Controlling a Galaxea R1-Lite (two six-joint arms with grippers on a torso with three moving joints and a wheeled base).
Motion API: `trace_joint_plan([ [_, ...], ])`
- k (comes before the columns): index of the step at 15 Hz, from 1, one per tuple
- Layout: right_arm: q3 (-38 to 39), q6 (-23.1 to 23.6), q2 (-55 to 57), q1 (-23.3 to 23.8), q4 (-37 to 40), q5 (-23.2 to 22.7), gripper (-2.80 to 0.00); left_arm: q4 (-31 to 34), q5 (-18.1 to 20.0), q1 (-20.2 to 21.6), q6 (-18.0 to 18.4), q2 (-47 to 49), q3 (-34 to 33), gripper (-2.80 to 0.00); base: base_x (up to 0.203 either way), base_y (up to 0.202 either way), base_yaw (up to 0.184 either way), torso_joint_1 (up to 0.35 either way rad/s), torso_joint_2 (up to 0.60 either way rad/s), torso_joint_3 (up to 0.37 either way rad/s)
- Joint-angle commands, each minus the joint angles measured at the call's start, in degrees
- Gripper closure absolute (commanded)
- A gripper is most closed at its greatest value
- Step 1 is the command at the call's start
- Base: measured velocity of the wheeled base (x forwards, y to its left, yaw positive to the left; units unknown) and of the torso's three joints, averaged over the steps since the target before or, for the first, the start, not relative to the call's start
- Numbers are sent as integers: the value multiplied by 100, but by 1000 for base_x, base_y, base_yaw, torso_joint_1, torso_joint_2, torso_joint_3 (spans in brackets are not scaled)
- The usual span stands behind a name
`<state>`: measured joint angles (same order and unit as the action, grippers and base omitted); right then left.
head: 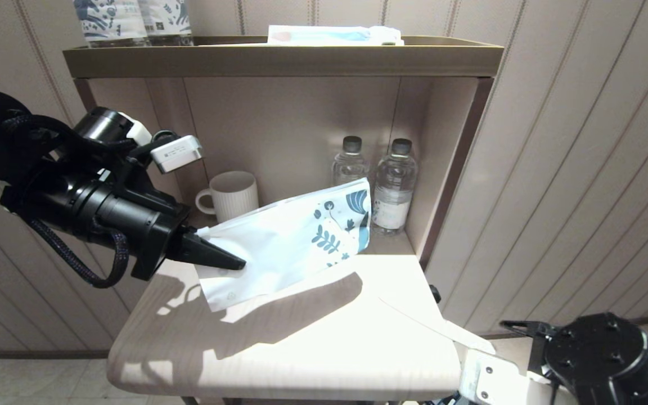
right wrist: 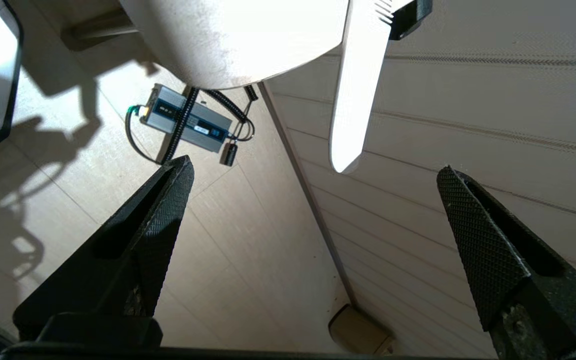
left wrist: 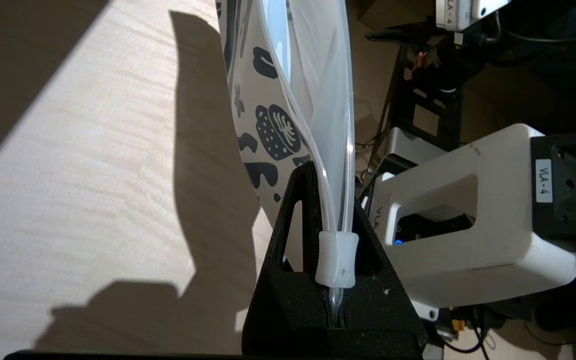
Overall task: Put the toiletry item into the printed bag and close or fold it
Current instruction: Pick up the comb
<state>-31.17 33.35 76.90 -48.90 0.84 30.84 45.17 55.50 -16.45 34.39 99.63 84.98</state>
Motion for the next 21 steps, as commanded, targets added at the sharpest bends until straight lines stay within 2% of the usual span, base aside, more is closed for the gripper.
trace_joint_plan([
  [1,-104,42,123,52,4,66,-280,-29,39,0,24,-45,-63,0,0,0,0,0,0,0],
  [12,-159,202,389,281,-35,159,-280,-105,75,-17,15,-49,-87,0,0,0,0,0,0,0],
  [14,-40,228,565,290,-347,295,-280,-199,75,-17,6,-40,-116,0,0,0,0,0,0,0],
  [19,-86,291,930,307,-779,300,-280,-272,75,-17,-2,-48,-176,0,0,0,0,0,0,0],
  [21,-99,339,1095,469,-947,300,-280,-272,75,-17,15,-40,-193,0,0,0,0,0,0,0],
])
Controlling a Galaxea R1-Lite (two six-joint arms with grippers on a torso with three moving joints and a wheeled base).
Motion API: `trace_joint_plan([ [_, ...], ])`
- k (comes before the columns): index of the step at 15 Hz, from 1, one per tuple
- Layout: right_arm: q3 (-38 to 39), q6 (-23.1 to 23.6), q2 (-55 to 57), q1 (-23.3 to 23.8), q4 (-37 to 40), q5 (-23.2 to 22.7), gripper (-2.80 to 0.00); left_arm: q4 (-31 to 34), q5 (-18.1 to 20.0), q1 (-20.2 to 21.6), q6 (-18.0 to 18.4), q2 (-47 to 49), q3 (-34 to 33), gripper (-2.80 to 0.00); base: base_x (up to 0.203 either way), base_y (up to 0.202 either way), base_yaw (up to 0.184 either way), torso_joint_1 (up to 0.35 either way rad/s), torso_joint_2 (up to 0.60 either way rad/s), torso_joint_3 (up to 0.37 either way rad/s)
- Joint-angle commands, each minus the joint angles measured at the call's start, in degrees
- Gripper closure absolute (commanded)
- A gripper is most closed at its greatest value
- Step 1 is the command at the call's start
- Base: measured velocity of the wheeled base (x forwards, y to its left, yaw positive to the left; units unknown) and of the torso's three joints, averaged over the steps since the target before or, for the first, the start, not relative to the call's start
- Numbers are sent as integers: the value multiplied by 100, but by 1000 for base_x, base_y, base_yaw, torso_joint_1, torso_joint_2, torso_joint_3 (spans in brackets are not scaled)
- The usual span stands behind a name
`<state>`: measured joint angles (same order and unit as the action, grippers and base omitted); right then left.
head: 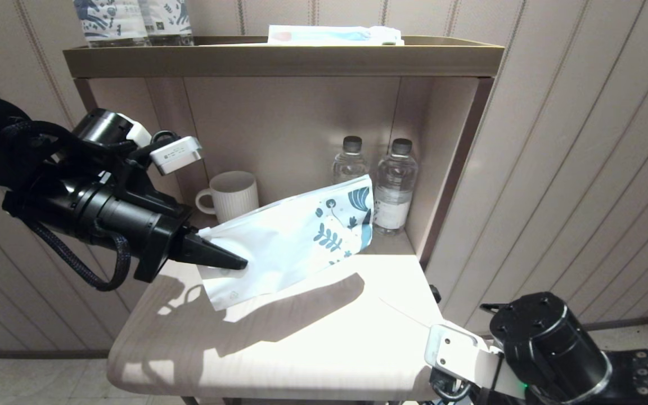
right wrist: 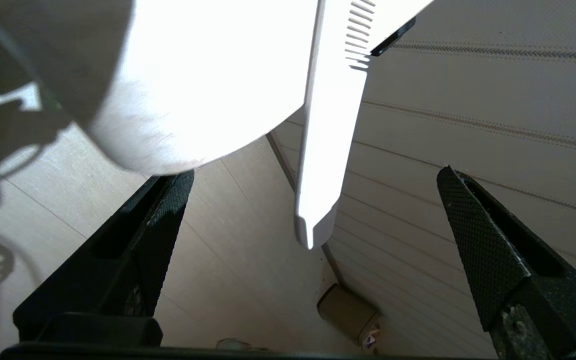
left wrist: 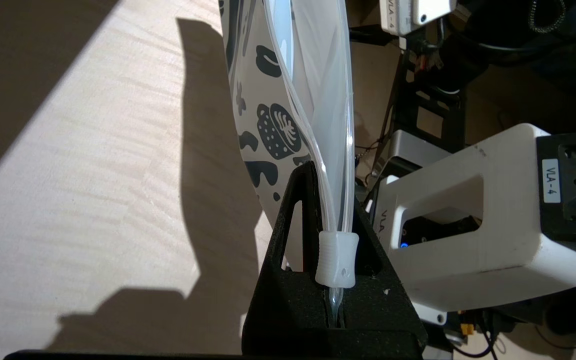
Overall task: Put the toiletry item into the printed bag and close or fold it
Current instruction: Pick up the comb
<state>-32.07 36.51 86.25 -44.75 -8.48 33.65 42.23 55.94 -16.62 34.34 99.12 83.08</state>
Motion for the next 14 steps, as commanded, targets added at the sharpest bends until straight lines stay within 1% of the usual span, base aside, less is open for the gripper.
trace_joint_plan([
  [1,-12,40,240,67,-188,19,-280,22,31,0,20,19,-11,0,0,0,0,0,0,0],
  [3,21,108,331,62,-544,34,-280,14,39,0,20,28,-20,0,0,0,0,0,0,0],
  [6,79,190,270,-7,-620,196,-280,14,39,0,28,28,-20,0,0,0,0,0,0,0],
  [9,170,251,252,-7,-638,212,-280,14,39,0,29,37,-24,0,0,0,0,0,0,0],
  [12,193,358,252,66,-714,258,-280,14,48,0,29,55,-49,0,0,0,0,0,0,0],
  [14,210,471,252,158,-838,265,-280,-149,66,0,16,55,-118,0,0,0,0,0,0,0],
])
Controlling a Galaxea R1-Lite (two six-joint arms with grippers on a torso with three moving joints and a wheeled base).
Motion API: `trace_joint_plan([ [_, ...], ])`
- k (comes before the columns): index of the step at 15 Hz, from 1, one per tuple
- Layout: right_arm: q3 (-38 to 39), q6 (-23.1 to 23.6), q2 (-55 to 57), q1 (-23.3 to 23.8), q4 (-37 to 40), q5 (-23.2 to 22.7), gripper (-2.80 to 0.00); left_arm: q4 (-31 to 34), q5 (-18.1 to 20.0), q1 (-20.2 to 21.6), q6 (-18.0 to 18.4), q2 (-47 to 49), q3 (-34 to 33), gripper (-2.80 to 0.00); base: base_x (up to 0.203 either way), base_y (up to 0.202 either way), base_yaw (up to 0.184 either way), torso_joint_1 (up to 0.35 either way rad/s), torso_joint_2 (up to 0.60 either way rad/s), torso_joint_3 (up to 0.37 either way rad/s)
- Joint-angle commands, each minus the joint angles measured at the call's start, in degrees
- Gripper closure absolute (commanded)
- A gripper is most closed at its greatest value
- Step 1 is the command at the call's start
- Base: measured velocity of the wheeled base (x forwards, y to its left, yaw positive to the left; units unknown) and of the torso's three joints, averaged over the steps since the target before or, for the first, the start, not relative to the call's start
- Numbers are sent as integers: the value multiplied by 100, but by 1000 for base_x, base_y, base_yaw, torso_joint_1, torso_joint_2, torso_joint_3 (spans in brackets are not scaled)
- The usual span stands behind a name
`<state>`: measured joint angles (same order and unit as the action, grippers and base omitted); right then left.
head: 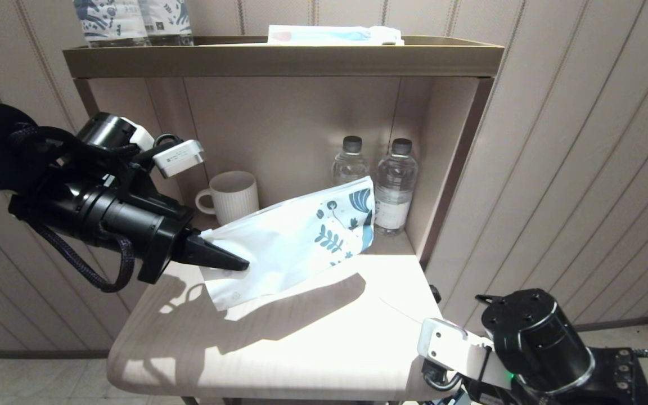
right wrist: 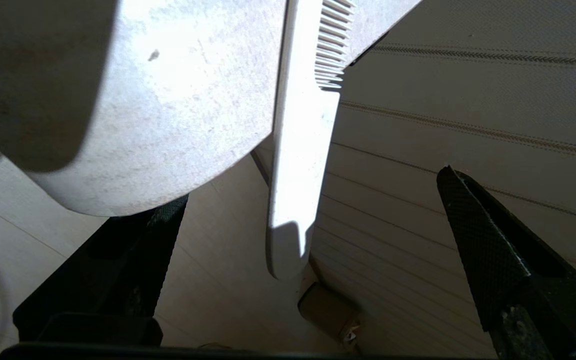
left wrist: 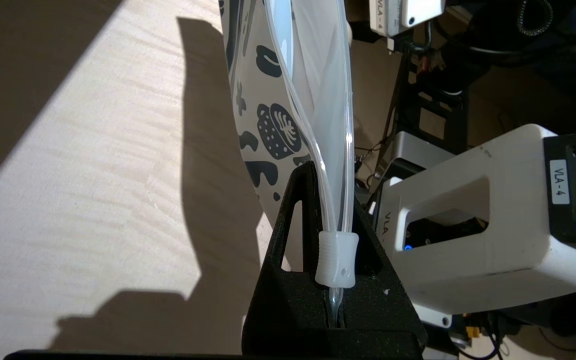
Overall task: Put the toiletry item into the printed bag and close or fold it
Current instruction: Pick up the comb
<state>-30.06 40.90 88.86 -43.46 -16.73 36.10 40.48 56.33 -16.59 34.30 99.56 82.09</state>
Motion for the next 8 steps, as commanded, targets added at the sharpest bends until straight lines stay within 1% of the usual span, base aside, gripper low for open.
trace_joint_plan([
  [1,-21,40,-18,48,-29,28,-280,-74,35,-2,7,11,-73,0,0,0,0,0,0,0],
  [5,0,225,-18,48,-173,188,-280,-128,36,-20,-2,19,-89,0,0,0,0,0,0,0],
  [8,9,243,-18,48,-164,249,-280,-128,36,-20,-3,20,-97,0,0,0,0,0,0,0],
])
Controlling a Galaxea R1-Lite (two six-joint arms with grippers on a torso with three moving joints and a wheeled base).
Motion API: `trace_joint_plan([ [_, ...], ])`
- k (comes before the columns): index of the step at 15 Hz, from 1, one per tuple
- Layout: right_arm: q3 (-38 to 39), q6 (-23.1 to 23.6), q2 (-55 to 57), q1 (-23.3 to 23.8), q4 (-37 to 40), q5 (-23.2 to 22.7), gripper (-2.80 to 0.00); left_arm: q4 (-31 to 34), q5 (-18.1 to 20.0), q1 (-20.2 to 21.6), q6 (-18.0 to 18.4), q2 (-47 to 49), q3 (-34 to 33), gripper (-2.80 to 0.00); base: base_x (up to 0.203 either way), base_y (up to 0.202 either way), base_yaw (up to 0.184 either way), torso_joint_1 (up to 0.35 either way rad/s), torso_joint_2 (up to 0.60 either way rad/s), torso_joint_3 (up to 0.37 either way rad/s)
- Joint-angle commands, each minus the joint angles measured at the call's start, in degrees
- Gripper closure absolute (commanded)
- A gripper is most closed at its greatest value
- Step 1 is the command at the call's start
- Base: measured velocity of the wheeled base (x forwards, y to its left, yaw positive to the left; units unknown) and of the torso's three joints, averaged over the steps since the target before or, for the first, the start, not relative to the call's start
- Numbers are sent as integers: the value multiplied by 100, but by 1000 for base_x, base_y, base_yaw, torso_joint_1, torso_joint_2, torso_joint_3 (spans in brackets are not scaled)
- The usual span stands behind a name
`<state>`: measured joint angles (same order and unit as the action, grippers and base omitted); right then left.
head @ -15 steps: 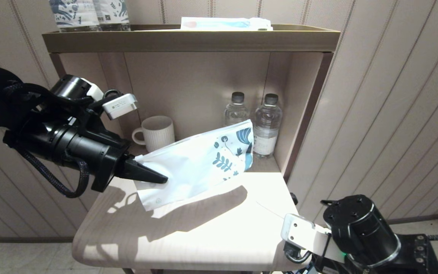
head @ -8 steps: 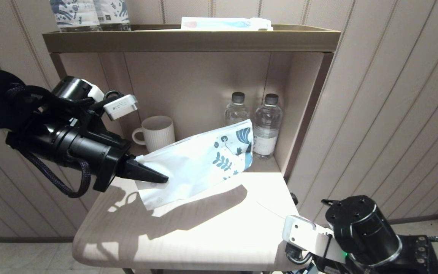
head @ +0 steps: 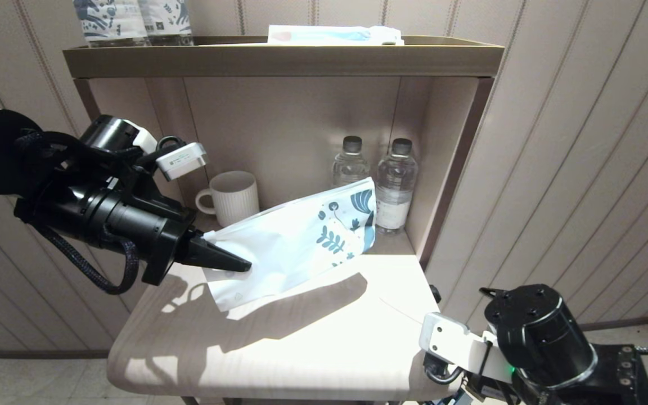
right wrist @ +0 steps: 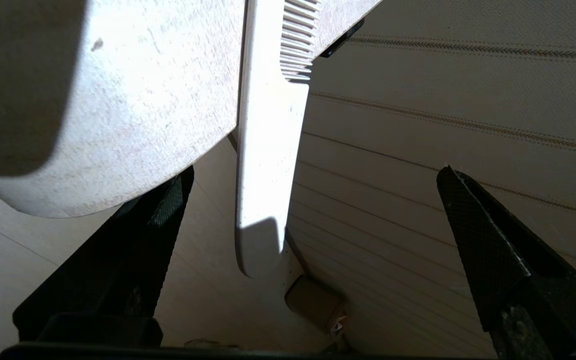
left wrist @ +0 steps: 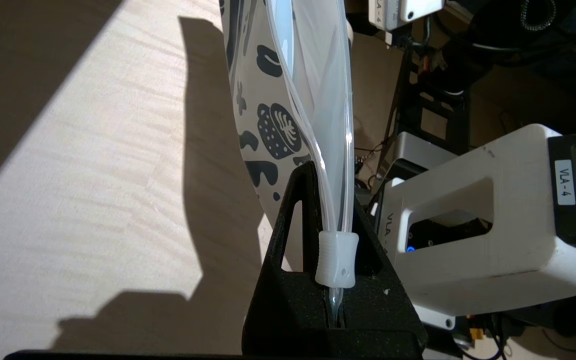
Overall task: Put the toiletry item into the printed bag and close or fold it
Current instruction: Pick up the comb
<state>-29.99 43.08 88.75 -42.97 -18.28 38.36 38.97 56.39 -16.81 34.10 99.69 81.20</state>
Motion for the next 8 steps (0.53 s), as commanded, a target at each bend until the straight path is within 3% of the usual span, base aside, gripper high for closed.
trace_joint_plan([
  [1,37,25,-9,-1,-2,22,-280,23,30,1,18,15,-9,0,0,0,0,0,0,0],
  [4,55,25,-7,-42,-9,22,-280,23,30,-6,18,15,-17,0,0,0,0,0,0,0],
  [5,55,25,-7,-63,-9,22,0,23,30,-6,18,15,-17,0,0,0,0,0,0,0],
  [8,46,25,39,-45,0,42,0,23,30,-6,23,15,-25,0,0,0,0,0,0,0],
])
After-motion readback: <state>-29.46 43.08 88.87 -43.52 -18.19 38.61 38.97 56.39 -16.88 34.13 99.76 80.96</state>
